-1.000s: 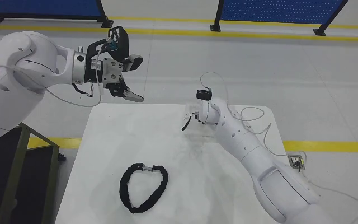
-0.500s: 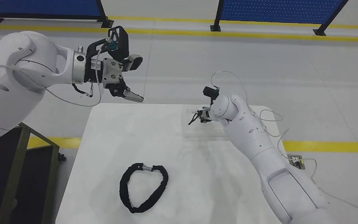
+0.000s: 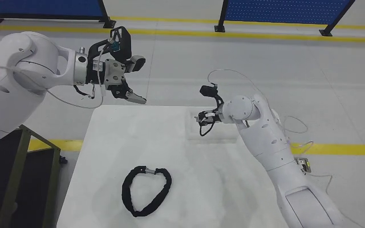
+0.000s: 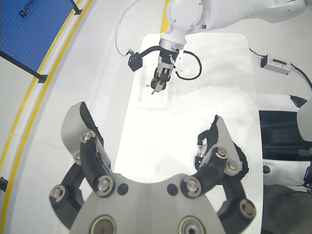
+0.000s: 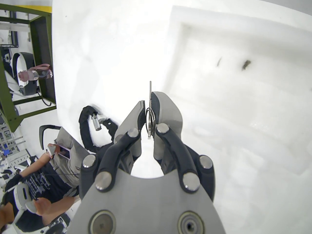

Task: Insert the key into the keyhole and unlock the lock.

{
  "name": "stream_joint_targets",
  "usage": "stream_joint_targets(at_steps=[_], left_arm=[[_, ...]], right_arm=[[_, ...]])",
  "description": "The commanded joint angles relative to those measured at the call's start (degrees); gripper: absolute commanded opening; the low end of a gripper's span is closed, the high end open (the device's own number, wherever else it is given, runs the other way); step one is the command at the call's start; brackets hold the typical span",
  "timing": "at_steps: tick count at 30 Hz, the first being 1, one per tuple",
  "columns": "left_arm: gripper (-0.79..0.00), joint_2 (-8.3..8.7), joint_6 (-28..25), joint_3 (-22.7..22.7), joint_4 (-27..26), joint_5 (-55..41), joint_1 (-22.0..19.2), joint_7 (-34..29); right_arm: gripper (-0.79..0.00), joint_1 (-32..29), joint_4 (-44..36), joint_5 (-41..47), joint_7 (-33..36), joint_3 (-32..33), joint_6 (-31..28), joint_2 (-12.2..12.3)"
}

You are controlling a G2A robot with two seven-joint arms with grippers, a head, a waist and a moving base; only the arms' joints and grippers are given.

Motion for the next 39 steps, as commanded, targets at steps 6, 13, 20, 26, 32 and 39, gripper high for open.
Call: stream_joint_targets(at_steps=[6,13,20,26,32,39], left_arm=[[0.0,0.0,0.0,0.0,0.0,0.0,0.0,0.0],[0.0,0.0,0.0,0.0,0.0,0.0,0.0,0.0],[0.0,0.0,0.0,0.0,0.0,0.0,0.0,0.0],[0.0,0.0,0.0,0.0,0.0,0.0,0.0,0.0],[0.0,0.0,0.0,0.0,0.0,0.0,0.0,0.0],[0.0,0.0,0.0,0.0,0.0,0.0,0.0,0.0]], right_arm=[[-0.785,-3.26,-8.64,4.45,6.74,4.76,-6.61,1.84],[-0.785,-7.48,-18.2,12.01,15.54,10.57,-12.58,3.88],[-0.785,-12.38,-26.71,17.54,17.96,15.14,-14.04,6.88],[-0.785,-15.23,-31.09,26.3,17.96,18.22,-9.74,10.42],[-0.785,-16.1,-31.23,32.23,17.96,18.16,-7.72,13.92],[-0.785,-15.93,-30.58,32.92,17.96,18.21,-7.43,14.22]])
